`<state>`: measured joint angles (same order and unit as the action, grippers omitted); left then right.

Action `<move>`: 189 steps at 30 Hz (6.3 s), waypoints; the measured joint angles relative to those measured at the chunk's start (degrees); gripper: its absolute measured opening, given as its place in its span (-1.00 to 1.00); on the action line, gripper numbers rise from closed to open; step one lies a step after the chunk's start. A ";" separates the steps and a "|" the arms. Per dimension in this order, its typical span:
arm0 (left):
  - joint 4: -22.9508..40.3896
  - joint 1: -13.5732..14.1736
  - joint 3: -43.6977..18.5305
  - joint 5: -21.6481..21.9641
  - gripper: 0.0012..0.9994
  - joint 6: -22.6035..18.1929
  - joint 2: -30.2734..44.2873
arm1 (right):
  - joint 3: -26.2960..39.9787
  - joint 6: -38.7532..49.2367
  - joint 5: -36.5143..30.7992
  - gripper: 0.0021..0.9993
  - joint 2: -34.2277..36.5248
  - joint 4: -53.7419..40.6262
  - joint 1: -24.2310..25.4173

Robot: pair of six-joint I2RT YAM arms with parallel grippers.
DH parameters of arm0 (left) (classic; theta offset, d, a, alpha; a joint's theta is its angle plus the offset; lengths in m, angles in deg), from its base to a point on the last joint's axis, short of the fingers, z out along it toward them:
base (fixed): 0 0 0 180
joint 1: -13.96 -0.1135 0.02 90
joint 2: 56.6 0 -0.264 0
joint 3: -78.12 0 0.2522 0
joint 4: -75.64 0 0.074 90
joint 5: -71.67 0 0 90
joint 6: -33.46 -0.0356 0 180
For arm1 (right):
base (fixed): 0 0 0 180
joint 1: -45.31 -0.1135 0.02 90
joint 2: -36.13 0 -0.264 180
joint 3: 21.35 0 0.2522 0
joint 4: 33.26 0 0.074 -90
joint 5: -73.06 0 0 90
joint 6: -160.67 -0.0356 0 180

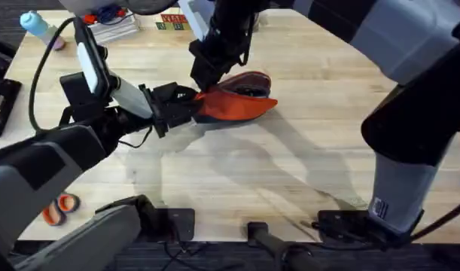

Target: Unzip the bag, pick up the pens from the table one at a time and place them inside, then zip the bag closed.

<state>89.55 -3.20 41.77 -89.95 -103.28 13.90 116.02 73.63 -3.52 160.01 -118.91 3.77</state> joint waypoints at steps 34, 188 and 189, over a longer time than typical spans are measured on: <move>0.58 0.18 0.07 -0.35 -0.92 0.00 0.00 | 0.00 -0.39 -9.15 -0.94 0.15 -1.62 11.52; 5.04 -0.69 0.90 2.40 -0.92 0.00 0.00 | -33.81 -13.51 -8.79 1.00 -40.86 1.62 15.35; 5.04 -0.69 0.90 2.40 -0.92 0.00 0.00 | -35.70 -13.63 -8.52 1.00 -42.33 2.46 15.35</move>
<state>94.60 -3.89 42.66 -87.54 -103.28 13.90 80.32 60.00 -12.04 117.68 -116.46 19.12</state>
